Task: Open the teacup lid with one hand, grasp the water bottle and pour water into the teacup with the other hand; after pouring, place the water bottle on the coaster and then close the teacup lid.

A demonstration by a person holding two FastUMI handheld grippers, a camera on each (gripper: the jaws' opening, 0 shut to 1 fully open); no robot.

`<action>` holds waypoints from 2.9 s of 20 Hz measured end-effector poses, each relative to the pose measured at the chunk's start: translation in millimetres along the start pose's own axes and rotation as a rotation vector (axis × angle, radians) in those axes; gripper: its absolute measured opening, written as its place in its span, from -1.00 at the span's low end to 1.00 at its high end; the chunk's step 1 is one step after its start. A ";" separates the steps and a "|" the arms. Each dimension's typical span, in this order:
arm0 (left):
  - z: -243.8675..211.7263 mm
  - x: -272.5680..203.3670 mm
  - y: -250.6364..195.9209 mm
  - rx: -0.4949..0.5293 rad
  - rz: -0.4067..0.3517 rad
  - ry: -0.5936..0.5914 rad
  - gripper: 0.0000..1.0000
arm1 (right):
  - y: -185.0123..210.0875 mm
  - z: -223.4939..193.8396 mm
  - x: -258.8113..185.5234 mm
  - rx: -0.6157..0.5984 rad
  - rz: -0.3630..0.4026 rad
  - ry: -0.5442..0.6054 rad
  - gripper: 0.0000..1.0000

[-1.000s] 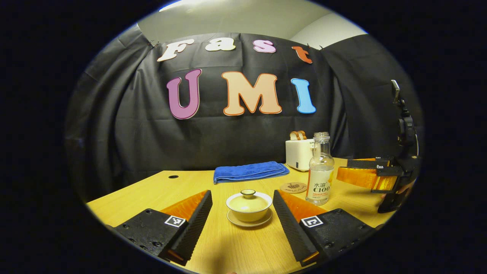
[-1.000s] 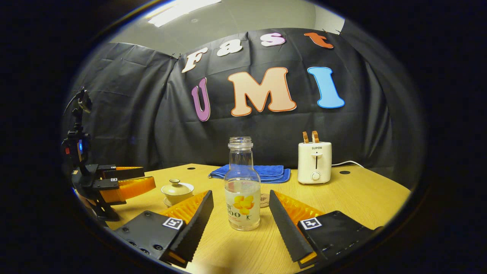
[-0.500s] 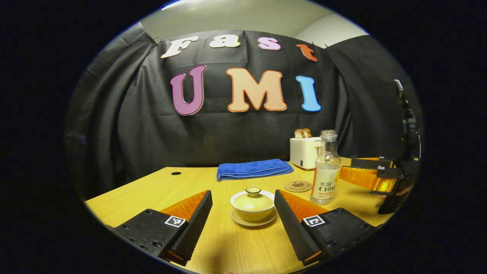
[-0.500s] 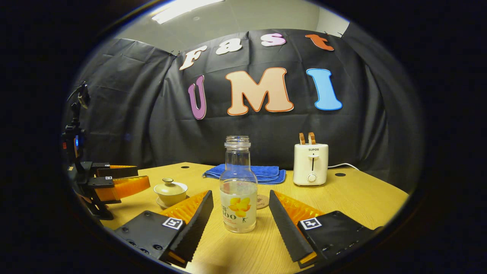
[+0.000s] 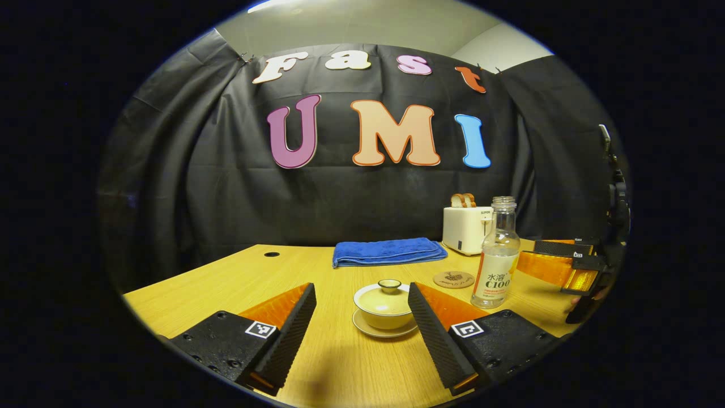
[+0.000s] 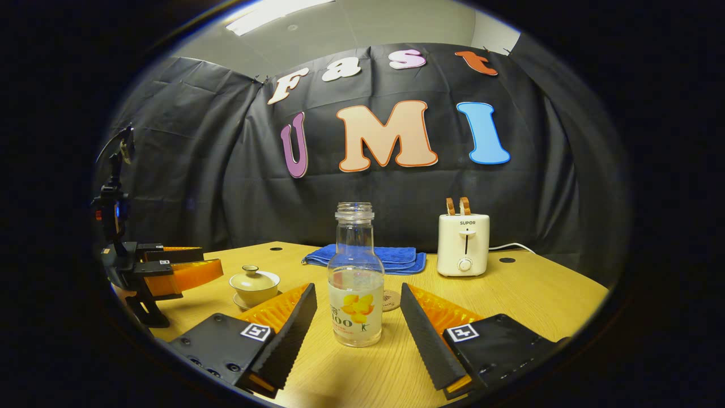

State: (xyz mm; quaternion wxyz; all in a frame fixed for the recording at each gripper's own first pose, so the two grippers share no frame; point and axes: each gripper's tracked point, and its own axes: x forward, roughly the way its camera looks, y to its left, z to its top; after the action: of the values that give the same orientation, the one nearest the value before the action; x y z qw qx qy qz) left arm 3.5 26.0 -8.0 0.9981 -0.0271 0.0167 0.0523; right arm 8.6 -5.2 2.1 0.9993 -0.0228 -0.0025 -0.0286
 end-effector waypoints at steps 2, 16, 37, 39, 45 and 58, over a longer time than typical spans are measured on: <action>-0.3 5.7 -2.6 0.000 -0.006 -0.002 0.91 | -1.1 0.6 -0.3 0.000 -0.006 0.000 0.91; -14.9 51.2 -18.7 -0.002 -0.084 0.095 0.92 | -0.8 1.3 -0.9 0.001 -0.007 0.002 0.91; -26.6 69.2 -31.8 0.024 -0.143 0.152 -0.01 | -1.8 1.6 0.6 0.001 -0.008 0.002 0.99; -26.7 70.2 -33.6 0.027 -0.148 0.150 -0.17 | -1.9 2.5 1.4 0.001 -0.008 0.002 0.91; -26.2 71.1 -34.1 0.044 -0.149 0.142 -0.43 | -2.0 2.4 1.4 0.001 -0.008 0.002 0.92; -3.9 61.4 -19.1 -0.008 -0.110 -0.005 -0.53 | 0.1 0.6 10.9 0.001 0.013 0.005 0.83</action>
State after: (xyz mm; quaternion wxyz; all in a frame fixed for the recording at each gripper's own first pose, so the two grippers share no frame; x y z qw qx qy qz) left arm 66.4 13.1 -13.1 0.9994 -0.0317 0.0123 -0.0024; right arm 19.4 -5.7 2.8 0.9995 -0.0221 0.0001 -0.0223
